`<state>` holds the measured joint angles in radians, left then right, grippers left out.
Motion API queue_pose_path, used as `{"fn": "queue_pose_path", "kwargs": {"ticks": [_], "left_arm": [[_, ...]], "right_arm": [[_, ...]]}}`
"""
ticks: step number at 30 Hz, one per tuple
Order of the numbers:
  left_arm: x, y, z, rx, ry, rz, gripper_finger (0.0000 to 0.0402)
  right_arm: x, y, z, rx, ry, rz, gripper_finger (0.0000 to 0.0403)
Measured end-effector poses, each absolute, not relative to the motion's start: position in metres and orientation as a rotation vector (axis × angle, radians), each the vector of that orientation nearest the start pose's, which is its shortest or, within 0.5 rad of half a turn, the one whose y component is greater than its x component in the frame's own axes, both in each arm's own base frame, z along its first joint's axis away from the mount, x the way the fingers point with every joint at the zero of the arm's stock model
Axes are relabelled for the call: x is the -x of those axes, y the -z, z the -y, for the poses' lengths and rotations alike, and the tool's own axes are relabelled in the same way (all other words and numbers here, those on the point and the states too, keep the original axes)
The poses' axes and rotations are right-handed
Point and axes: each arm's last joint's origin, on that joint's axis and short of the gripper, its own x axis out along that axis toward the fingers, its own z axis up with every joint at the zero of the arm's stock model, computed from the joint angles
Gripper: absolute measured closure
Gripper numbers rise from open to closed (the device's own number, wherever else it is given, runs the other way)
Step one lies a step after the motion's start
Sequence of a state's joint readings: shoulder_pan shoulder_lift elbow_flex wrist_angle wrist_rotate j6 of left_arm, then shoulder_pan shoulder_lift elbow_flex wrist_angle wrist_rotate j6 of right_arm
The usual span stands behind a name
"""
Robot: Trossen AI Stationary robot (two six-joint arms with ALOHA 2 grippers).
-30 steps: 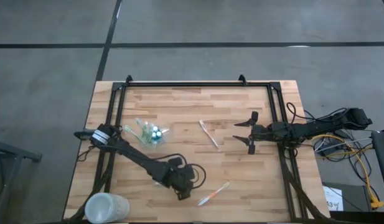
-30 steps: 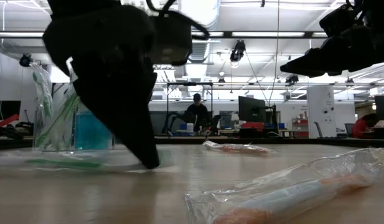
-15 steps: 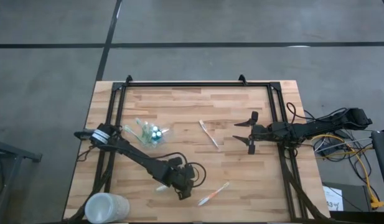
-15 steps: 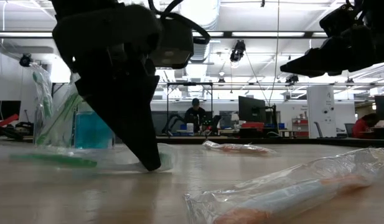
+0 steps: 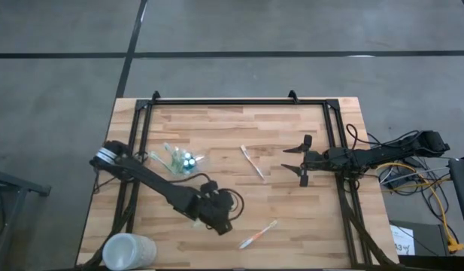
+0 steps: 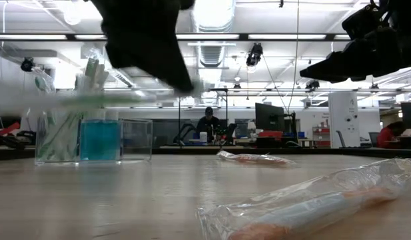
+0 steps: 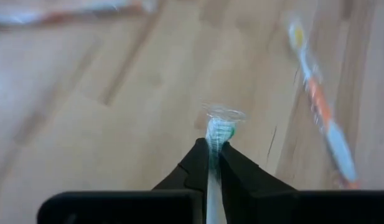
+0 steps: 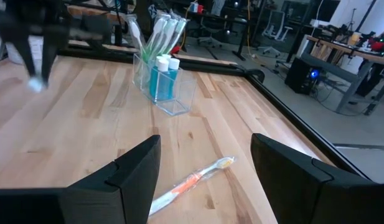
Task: Pick & Place toothbrushing station
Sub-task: Put the green toothbrush into the transparent organizer
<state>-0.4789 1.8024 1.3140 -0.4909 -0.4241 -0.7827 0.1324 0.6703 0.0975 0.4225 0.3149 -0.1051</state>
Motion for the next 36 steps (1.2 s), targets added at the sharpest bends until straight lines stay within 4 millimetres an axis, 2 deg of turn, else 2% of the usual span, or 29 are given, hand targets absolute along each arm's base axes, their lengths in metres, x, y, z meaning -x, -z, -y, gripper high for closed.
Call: {"fn": "queue_pose_path", "kwargs": {"ticks": [10, 15, 20, 27, 36], "left_arm": [[-0.304, -0.295, 0.138, 0.294, -0.488, -0.519, 0.0373], [-0.279, -0.321, 0.131, 0.246, -0.606, -0.384, 0.0374], [-0.258, -0.329, 0.13, 0.196, -0.702, -0.321, 0.0374], [-0.231, -0.323, 0.132, 0.16, -0.837, -0.215, 0.0374], [-0.211, -0.318, 0.125, 0.19, -0.897, -0.186, 0.0375]], "right_arm": [[-0.146, -0.171, -0.01, 0.138, 0.175, -0.156, 0.0158], [-0.146, -0.171, -0.01, 0.138, 0.174, -0.158, 0.0158], [-0.146, -0.171, -0.01, 0.138, 0.174, -0.157, 0.0158], [-0.146, -0.171, -0.01, 0.138, 0.174, -0.156, 0.0158], [-0.146, -0.171, -0.01, 0.138, 0.174, -0.157, 0.0158]]}}
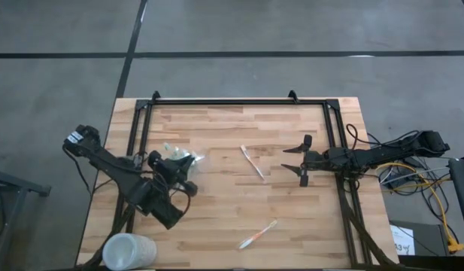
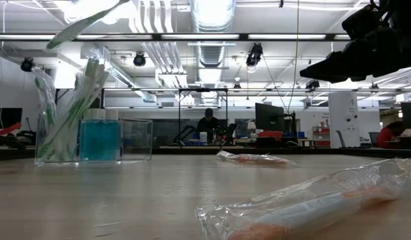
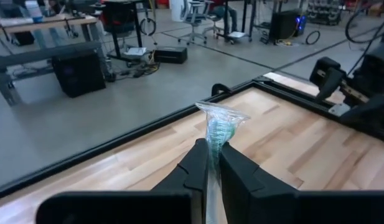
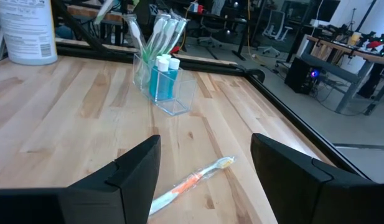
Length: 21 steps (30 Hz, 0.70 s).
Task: Pick & Place toothbrushing station
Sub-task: Put the green toothbrush into the transparent organizer
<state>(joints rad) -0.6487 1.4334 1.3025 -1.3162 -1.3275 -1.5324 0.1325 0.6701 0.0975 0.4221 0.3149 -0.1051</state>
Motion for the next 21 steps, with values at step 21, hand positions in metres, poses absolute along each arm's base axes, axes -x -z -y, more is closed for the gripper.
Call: {"fn": "queue_pose_path", "kwargs": {"ticks": [21], "left_arm": [[-0.201, -0.318, 0.12, 0.226, -0.93, -0.176, 0.0376]], "right_arm": [[-0.146, -0.171, -0.01, 0.138, 0.174, -0.156, 0.0158]]}}
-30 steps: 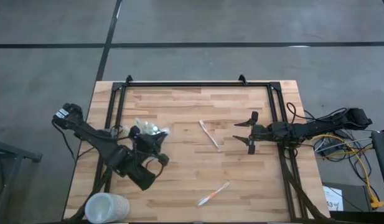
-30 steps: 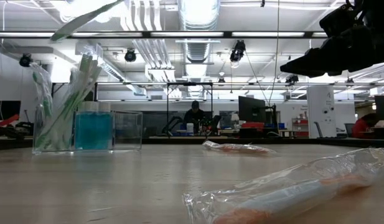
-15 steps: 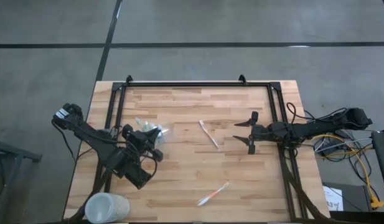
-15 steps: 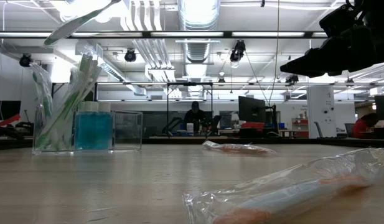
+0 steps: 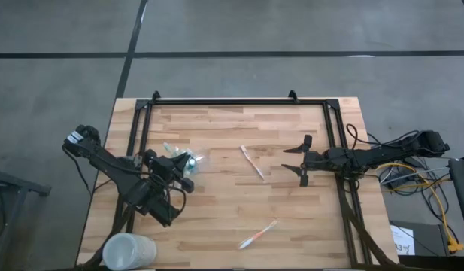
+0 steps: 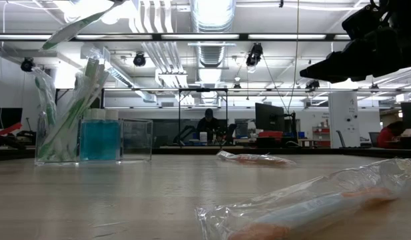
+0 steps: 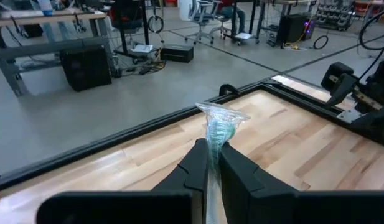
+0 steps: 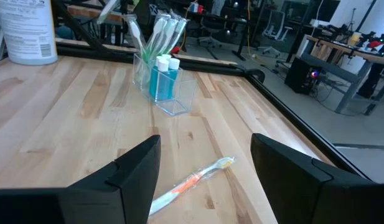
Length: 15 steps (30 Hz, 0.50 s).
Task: Pick & Place toothbrushing station
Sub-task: Put the green toothbrush into the transparent organizer
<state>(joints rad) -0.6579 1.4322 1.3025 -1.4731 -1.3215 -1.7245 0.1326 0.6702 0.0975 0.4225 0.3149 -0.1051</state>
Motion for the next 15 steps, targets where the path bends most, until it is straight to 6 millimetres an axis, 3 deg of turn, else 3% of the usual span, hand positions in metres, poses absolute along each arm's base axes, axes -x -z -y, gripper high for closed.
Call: {"fn": "queue_pose_path", "kwargs": {"ticks": [15], "left_arm": [[-0.241, -0.323, 0.133, 0.127, -0.722, -0.383, 0.0376]], "right_arm": [[-0.146, -0.171, -0.01, 0.138, 0.174, -0.156, 0.0158]]}}
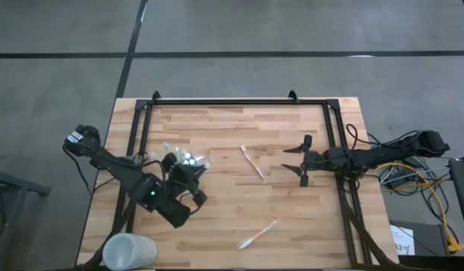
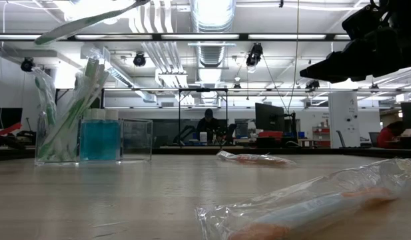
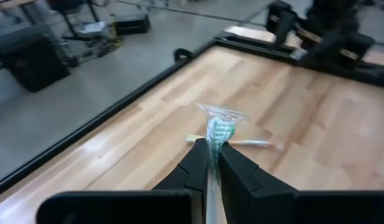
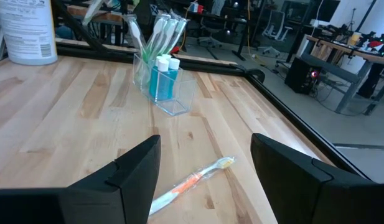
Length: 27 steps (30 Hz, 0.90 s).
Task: Pick & Place toothbrushing station
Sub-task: Put the green toothbrush into the transparent organizer
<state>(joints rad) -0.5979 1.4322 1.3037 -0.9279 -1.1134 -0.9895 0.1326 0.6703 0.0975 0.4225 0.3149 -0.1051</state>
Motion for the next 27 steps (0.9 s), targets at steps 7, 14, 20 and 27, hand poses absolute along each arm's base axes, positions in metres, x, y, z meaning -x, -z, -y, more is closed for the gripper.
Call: {"fn": "queue_pose_path", "kwargs": {"ticks": [7, 14, 20, 27], "left_arm": [[-0.251, -0.336, 0.131, 0.093, -0.542, -0.447, 0.0376], [-0.241, -0.361, 0.124, 0.088, -0.414, -0.409, 0.038], [-0.222, -0.363, 0.115, 0.114, -0.368, -0.396, 0.0386], [-0.191, -0.347, 0.104, 0.215, -0.311, -0.3, 0.0387]], "right_arm": [[-0.146, -0.171, -0.01, 0.138, 0.175, -0.156, 0.0158], [-0.146, -0.171, -0.01, 0.138, 0.174, -0.156, 0.0158], [-0.146, -0.171, -0.01, 0.138, 0.175, -0.156, 0.0158], [-0.146, -0.171, -0.01, 0.138, 0.174, -0.156, 0.0158]]}}
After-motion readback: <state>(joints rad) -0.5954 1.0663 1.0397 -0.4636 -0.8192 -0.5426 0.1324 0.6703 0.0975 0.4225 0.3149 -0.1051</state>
